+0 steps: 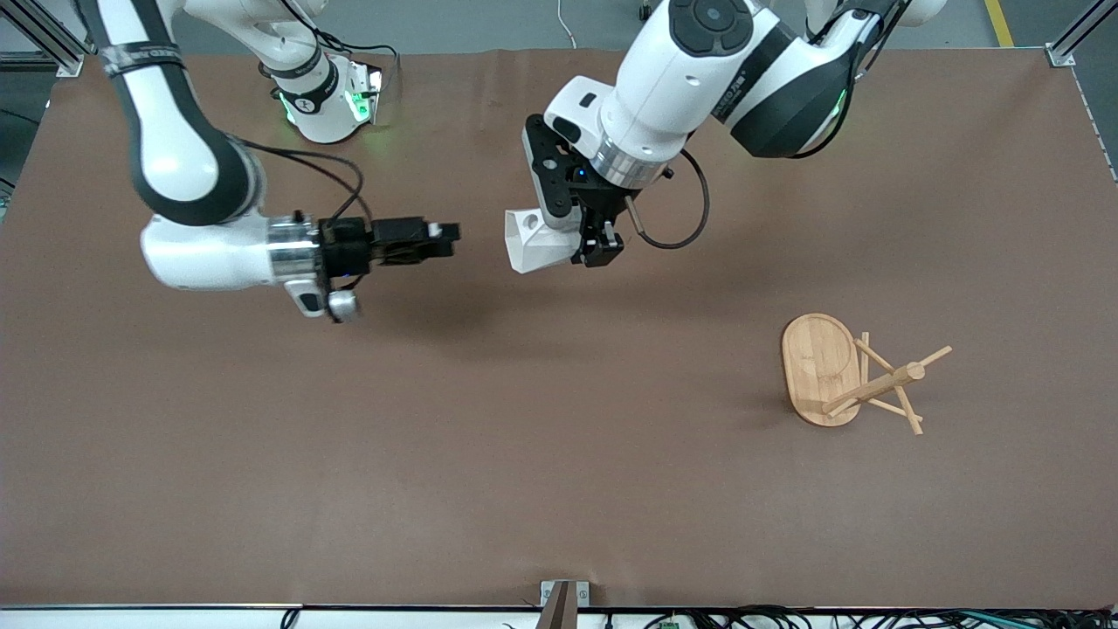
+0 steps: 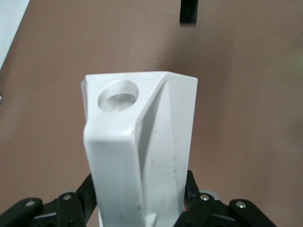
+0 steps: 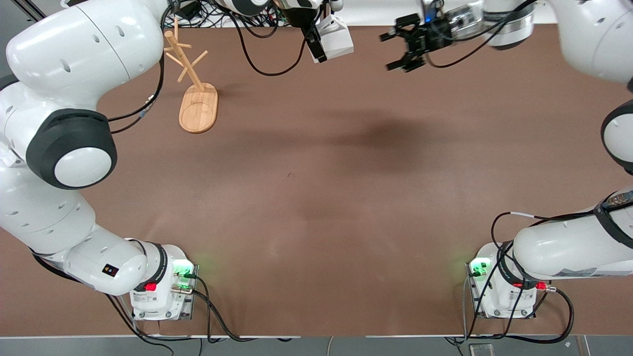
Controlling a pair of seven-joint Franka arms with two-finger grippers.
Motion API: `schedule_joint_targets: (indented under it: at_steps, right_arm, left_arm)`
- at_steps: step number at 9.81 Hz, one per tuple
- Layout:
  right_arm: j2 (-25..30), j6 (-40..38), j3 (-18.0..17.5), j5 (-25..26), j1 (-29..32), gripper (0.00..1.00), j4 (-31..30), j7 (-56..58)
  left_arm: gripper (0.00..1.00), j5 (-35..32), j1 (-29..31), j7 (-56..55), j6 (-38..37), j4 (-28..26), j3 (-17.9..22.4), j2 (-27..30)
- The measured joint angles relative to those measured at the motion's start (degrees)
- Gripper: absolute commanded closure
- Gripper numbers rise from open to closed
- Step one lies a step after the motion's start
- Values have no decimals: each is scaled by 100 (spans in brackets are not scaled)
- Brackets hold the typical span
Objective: Hang cup on rack
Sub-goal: 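Carry the cup toward the wooden rack while the right gripper withdraws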
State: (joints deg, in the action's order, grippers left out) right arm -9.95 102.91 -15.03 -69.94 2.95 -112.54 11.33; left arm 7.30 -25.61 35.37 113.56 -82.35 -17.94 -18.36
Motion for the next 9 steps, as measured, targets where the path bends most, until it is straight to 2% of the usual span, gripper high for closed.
schedule_joint_targets:
  at_steps: [3,6,7,9]
  right_arm:
    - [237,-35,370,2766,124,0,619,-1460]
    - [329,110,1029,4980,134,0,813,-1645]
    - [416,182,1228,5526,142,0,883,-1645]
    - [635,-161,1510,6053,137,0,1209,-1645]
  left_arm:
    - [100,-1,345,-57,-3,4,14,0]
    - [100,-1,803,-1302,-161,22,23,10]
    - [100,-2,860,-2027,-253,47,42,33]
    - [100,-73,988,-3107,-386,64,87,64]
